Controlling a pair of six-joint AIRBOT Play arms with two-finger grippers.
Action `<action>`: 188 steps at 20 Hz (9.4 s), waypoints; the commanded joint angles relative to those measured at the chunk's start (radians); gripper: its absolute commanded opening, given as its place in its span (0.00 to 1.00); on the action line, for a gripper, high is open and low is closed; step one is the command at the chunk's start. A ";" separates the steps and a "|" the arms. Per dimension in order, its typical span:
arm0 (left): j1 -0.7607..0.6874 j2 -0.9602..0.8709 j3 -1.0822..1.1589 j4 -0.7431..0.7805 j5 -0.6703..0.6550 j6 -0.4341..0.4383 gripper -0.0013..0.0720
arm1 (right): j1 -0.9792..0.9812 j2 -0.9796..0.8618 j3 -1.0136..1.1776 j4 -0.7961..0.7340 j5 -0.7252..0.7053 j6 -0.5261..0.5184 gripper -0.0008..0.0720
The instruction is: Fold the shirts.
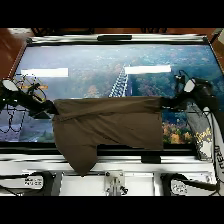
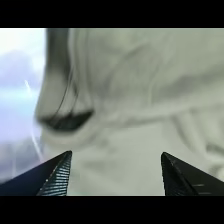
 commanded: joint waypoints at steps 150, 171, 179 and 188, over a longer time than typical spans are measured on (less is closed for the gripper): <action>-0.514 0.316 0.498 0.160 0.370 -0.344 0.06 | 0.577 -0.103 0.176 0.416 -0.323 0.040 0.09; -0.498 0.386 0.497 0.160 0.289 -0.330 0.07 | 0.013 0.056 -0.206 0.391 0.019 0.060 0.88; -0.498 0.386 0.497 0.160 0.289 -0.330 0.07 | 0.113 0.029 -0.433 0.766 -0.302 0.008 0.88; -0.497 0.386 0.497 0.161 0.289 -0.329 0.07 | 0.067 0.230 -0.218 0.759 -0.280 -0.229 0.08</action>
